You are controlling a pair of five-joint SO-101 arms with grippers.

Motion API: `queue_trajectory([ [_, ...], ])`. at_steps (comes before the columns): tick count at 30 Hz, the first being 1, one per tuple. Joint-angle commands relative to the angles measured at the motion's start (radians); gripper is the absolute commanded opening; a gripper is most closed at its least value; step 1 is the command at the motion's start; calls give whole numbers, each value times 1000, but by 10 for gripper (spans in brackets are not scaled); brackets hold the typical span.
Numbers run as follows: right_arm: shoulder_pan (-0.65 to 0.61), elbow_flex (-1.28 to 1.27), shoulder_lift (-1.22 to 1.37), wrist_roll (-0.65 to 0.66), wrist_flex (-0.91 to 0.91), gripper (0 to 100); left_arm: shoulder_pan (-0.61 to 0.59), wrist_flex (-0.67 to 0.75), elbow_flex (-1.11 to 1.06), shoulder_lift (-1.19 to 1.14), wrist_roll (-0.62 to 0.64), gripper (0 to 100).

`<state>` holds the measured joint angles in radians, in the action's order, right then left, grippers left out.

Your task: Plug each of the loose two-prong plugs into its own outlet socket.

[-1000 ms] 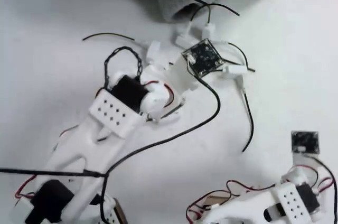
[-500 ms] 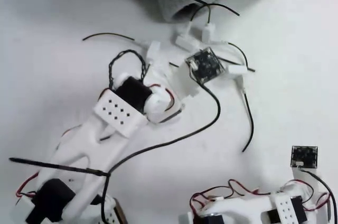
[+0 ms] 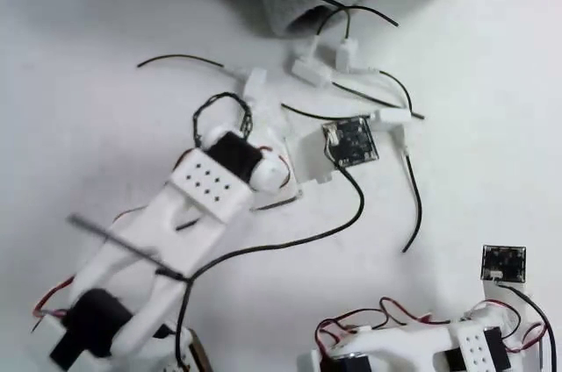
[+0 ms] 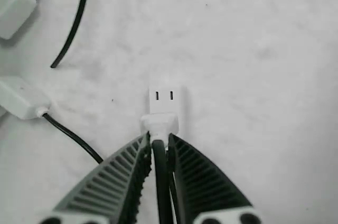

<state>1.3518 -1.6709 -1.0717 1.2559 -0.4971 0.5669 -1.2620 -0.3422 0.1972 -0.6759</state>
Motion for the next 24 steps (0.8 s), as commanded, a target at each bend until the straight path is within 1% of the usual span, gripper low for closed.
queue_trajectory([
  [1,-12,-11,2,-11,-28,18,5,8,100,-113,-41,24],
  [3,-12,-11,2,-11,-27,18,4,-3,155,-191,-40,24],
  [6,-12,-11,2,-11,-24,18,10,-64,249,-275,-40,24],
  [9,-12,-11,2,-11,-22,18,12,-89,298,-295,-37,25],
  [13,-12,-11,2,-11,-22,18,16,-58,299,-298,8,25],
  [17,-12,-11,2,-11,-22,18,39,-61,301,-298,14,25],
  [20,-12,-12,2,-11,-24,18,41,-57,304,-298,54,25],
  [24,-12,-12,2,-11,-28,18,39,-57,302,-300,55,25],
])
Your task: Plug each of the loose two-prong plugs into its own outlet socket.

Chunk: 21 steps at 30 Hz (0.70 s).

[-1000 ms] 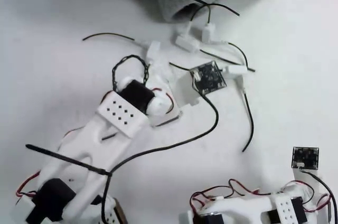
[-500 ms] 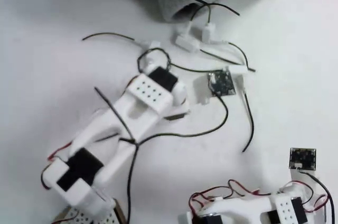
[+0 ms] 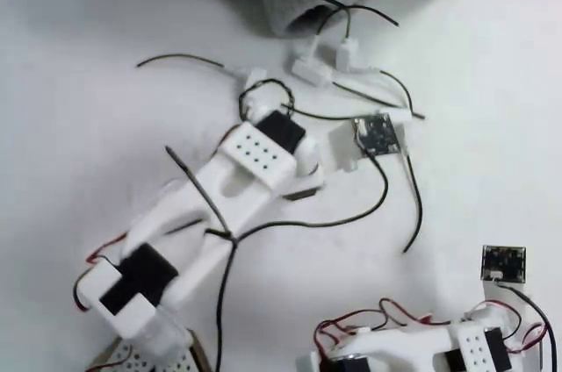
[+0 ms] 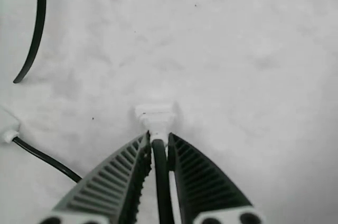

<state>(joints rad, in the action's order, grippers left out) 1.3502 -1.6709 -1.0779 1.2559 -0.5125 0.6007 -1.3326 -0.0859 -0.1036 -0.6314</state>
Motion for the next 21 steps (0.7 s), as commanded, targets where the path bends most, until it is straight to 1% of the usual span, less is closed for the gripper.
queue_trajectory([
  [1,-10,-12,8,-11,-13,18,2,14,46,1,11,25],
  [10,-4,-12,8,-11,-13,18,-18,55,41,1,-8,25],
  [18,-2,-12,8,-11,-13,18,-45,48,40,1,-18,25],
  [21,-5,-12,8,-11,-13,18,-36,17,40,1,-12,25],
])
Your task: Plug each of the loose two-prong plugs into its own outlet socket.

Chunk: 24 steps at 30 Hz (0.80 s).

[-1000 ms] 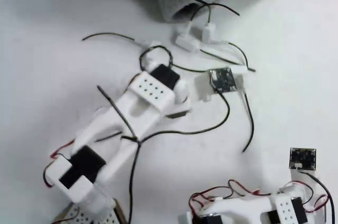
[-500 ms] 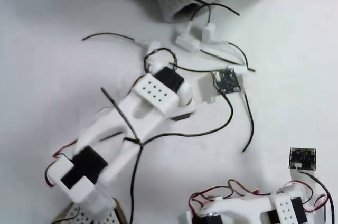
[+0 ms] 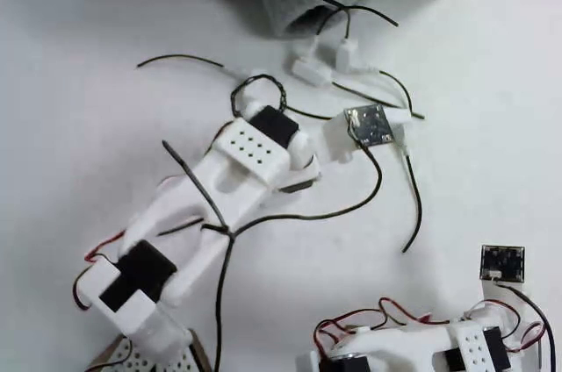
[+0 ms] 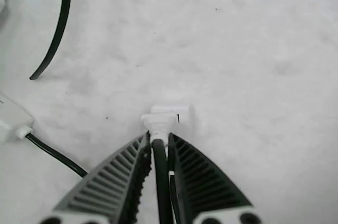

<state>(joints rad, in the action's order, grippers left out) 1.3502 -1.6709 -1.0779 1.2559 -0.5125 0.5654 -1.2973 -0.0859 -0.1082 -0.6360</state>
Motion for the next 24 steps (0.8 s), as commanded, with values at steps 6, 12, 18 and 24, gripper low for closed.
queue_trajectory([
  [6,-7,-12,8,-11,-13,18,25,31,-15,4,-14,25],
  [12,-5,-12,8,-11,-13,18,30,44,-35,5,-9,25],
  [18,-8,-12,8,-11,-13,18,54,6,-34,8,-8,25],
  [24,-8,-12,8,-11,-13,18,62,-6,-35,10,-6,24],
])
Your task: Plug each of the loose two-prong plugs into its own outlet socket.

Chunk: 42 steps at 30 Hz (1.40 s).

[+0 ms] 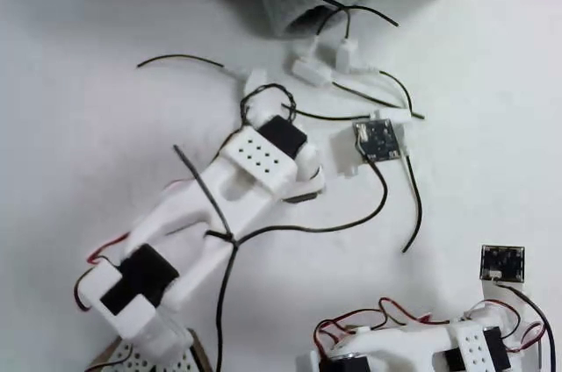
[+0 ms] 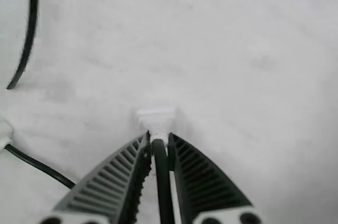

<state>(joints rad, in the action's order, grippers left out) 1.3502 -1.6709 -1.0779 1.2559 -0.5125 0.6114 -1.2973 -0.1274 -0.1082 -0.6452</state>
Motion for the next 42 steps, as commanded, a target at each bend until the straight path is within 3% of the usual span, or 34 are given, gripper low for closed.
queue_trajectory([
  [1,-8,-12,8,-11,-13,18,15,-6,6,10,3,24],
  [8,-8,-12,8,-11,-13,18,7,3,-15,5,2,24],
  [15,-8,-12,8,-11,-13,18,-44,140,-117,4,-3,24],
  [21,-10,-12,8,-11,-13,18,-64,158,-132,-65,-2,26],
  [25,-5,-12,8,-11,-13,18,-65,120,-29,-179,2,45],
  [30,1,-12,8,-8,-13,18,-79,-17,130,-234,23,154],
  [42,-5,-12,8,-6,-13,18,-88,-35,175,-229,78,158],
])
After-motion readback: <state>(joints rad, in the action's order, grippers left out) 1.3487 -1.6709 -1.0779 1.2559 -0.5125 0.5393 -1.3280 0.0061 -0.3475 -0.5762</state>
